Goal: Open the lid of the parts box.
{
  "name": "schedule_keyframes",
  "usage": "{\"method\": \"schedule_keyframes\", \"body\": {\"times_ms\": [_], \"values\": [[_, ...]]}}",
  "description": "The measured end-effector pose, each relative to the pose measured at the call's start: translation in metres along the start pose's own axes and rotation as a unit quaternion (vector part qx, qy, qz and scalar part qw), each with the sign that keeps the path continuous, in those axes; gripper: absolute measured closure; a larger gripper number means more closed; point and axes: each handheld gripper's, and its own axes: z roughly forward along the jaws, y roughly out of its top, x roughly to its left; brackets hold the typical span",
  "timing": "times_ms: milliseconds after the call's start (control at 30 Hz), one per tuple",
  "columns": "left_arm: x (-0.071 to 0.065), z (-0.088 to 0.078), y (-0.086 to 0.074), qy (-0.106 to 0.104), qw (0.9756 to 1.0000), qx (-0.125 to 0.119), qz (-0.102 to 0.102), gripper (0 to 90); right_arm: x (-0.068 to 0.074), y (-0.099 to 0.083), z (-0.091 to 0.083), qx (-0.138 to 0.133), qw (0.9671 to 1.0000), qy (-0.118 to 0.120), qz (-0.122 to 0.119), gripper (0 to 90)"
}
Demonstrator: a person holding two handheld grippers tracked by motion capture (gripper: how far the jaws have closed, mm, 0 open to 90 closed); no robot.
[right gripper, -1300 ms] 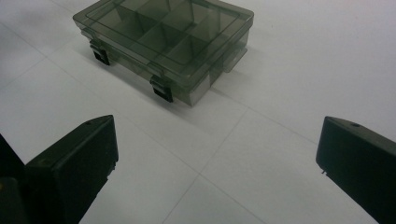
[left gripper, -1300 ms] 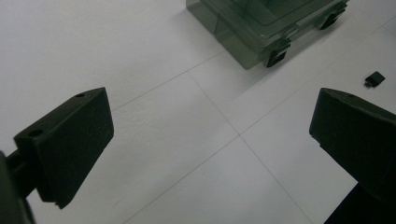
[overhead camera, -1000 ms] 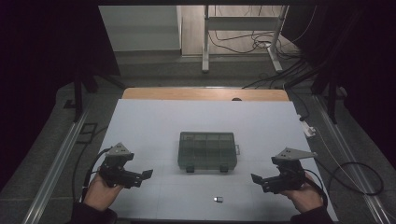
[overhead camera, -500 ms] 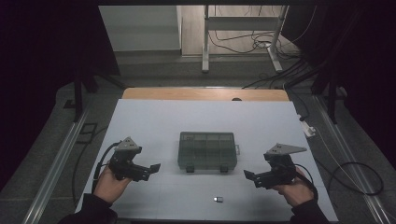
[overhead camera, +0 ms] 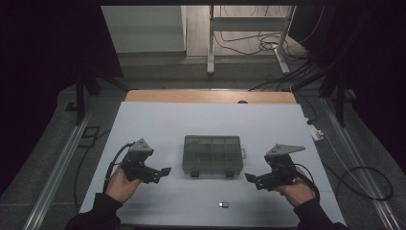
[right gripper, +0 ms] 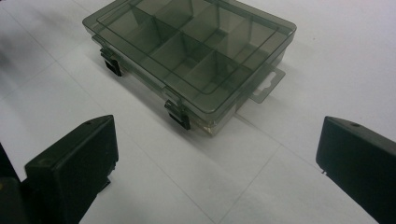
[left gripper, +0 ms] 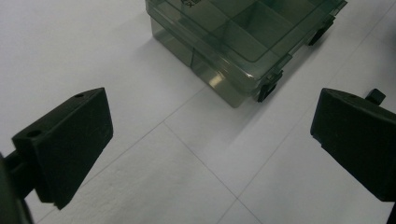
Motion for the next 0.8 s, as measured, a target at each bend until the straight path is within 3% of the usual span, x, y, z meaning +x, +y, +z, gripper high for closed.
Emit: {"method": "schedule_keyframes", "body": {"times_ms": [333, 800], "values": [[-0.001, 0.013, 0.011, -0.011, 0.9999, 0.005, -0.004, 0.0, -0.004, 0.008, 0.009, 0.001, 0.9999, 0.002, 0.011, 0.0], [-0.002, 0.028, 0.022, -0.019, 0.9998, 0.005, -0.006, 0.0, -0.007, 0.014, 0.021, 0.033, 0.9993, -0.015, 0.007, 0.0]]}}
